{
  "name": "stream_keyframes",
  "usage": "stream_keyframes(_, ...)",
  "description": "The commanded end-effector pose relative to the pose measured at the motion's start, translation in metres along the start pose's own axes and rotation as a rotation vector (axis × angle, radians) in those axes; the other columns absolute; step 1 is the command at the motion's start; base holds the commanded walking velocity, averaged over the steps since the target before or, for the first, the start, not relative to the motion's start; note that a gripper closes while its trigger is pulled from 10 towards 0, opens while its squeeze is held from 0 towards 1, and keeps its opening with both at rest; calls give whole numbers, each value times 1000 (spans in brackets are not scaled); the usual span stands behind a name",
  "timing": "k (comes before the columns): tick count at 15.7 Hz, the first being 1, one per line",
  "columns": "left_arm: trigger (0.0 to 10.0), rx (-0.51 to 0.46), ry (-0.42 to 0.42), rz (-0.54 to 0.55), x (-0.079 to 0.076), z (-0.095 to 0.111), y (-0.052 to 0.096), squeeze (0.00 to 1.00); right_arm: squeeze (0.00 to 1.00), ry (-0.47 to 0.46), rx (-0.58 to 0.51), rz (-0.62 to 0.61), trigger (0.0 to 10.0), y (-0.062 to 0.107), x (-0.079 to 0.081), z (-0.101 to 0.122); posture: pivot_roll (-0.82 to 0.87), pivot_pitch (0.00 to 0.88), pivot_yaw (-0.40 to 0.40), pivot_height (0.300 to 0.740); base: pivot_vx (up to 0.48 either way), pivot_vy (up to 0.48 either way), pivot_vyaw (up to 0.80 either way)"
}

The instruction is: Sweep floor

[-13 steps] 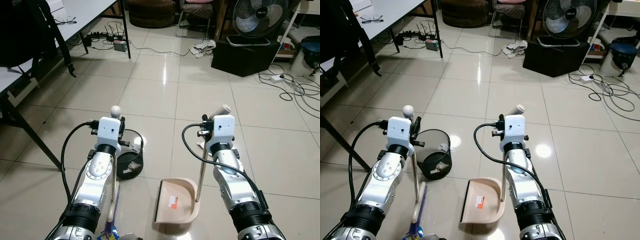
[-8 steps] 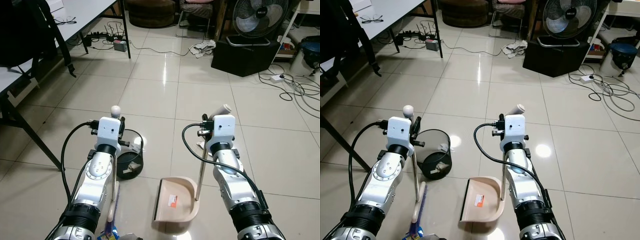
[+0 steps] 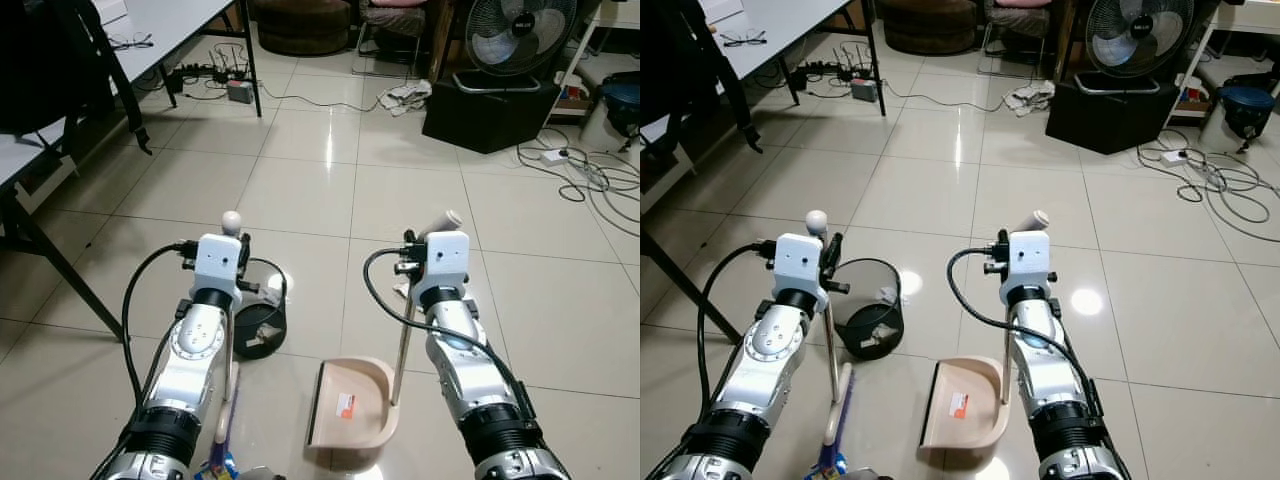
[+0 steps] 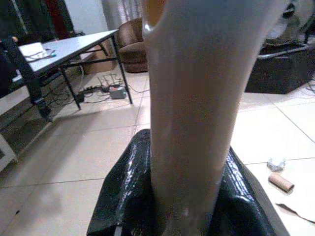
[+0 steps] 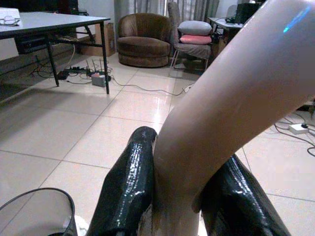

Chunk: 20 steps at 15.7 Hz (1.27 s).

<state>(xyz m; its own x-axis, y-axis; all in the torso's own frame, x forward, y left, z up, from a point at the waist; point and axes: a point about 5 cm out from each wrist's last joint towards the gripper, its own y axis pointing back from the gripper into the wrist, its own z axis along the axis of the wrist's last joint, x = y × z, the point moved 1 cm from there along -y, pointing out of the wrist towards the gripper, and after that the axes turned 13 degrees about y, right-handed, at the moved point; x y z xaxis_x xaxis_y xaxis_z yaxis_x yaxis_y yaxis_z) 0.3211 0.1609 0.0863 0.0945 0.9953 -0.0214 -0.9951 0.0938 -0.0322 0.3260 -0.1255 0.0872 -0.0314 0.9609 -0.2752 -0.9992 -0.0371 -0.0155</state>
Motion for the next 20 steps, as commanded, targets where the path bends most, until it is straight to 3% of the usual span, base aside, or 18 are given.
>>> stream_keyframes(1,10000,-21,-23,-28,-3,7,-3,0,0,5,-53,-11,10000,-5,-1,13,-29,0,47,740,0,0,0)
stream_keyframes(4,10000,-38,-38,-17,5,7,3,0,0,7,-88,-4,10000,-5,-2,18,-26,0,46,740,0,0,0)
stream_keyframes(9,10000,-68,-43,9,12,16,10,0,0,92,-107,5,10000,-5,1,24,-22,0,43,740,0,0,0)
stream_keyframes(20,10000,-63,-95,-42,3,26,19,0,0,35,-101,70,10000,1,12,24,-11,0,59,740,0,-460,673)
